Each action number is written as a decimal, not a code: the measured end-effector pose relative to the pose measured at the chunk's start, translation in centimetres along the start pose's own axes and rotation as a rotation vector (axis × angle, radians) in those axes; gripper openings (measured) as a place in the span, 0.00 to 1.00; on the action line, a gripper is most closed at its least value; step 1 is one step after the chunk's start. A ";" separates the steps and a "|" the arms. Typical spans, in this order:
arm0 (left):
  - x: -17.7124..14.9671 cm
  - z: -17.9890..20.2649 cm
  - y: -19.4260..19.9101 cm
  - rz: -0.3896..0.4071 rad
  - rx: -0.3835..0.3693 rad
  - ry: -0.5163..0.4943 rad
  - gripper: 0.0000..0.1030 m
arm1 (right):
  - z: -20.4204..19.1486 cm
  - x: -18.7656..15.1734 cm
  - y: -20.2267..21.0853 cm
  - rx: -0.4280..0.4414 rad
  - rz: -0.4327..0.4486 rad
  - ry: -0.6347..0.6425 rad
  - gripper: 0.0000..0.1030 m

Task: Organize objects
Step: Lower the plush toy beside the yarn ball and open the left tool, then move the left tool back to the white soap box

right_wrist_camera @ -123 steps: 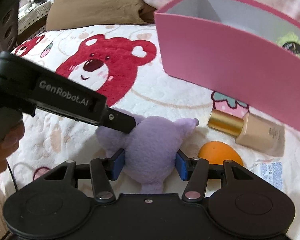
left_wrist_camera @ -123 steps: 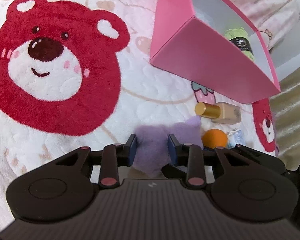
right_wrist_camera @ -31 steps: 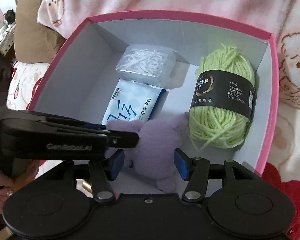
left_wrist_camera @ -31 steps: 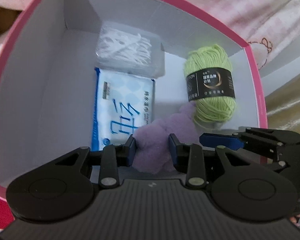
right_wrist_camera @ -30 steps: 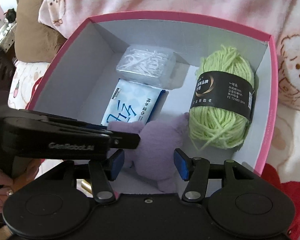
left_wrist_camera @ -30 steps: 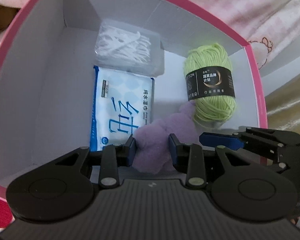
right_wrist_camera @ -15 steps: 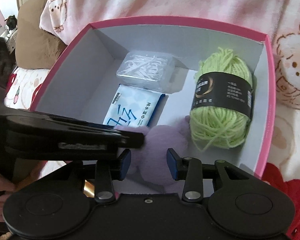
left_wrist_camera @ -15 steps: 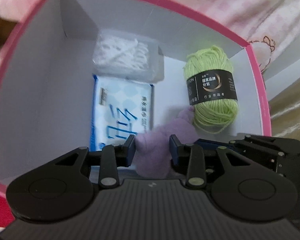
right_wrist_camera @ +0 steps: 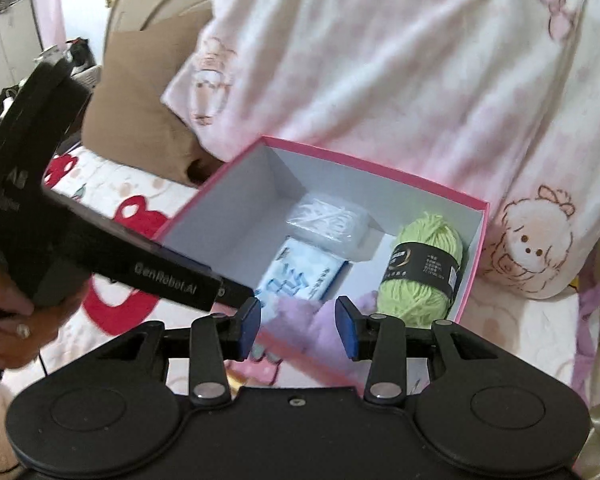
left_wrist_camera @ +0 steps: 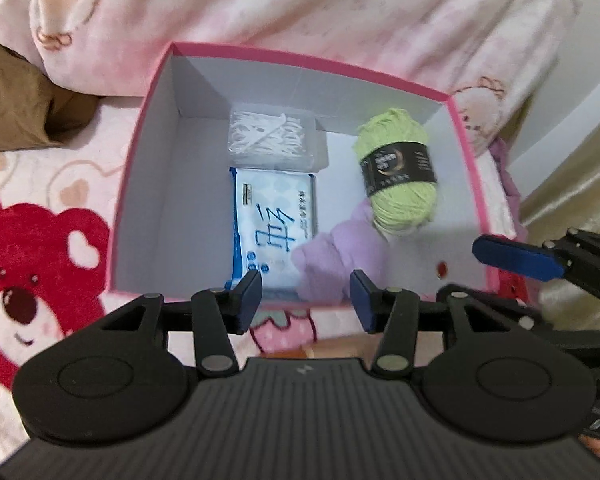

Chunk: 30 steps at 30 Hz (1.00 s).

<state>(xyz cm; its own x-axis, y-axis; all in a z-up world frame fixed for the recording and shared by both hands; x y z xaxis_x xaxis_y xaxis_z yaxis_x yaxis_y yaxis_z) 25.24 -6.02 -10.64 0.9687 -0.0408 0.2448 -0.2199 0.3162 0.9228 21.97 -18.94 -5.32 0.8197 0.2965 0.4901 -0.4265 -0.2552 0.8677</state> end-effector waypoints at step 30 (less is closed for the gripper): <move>-15.8 4.0 10.4 0.081 0.082 -0.177 0.87 | -7.6 -11.4 9.0 -0.060 0.071 0.103 0.84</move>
<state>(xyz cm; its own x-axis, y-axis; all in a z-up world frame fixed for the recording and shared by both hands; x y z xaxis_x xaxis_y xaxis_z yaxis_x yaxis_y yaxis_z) 7.18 -5.87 -3.69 0.9137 -0.1866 0.3610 -0.3120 0.2471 0.9174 5.92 -17.62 -2.46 0.7445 0.3730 0.5537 -0.5069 -0.2240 0.8324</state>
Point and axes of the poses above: each gripper's, at about its wrist camera, not at the fingertips, and y roughly against the way its jaws point, z to its right, x to its top, the point moved 8 cm from there along -y, roughly the way its jaws point, and after that the axes turned 13 degrees about -z, right-handed, at the moved point
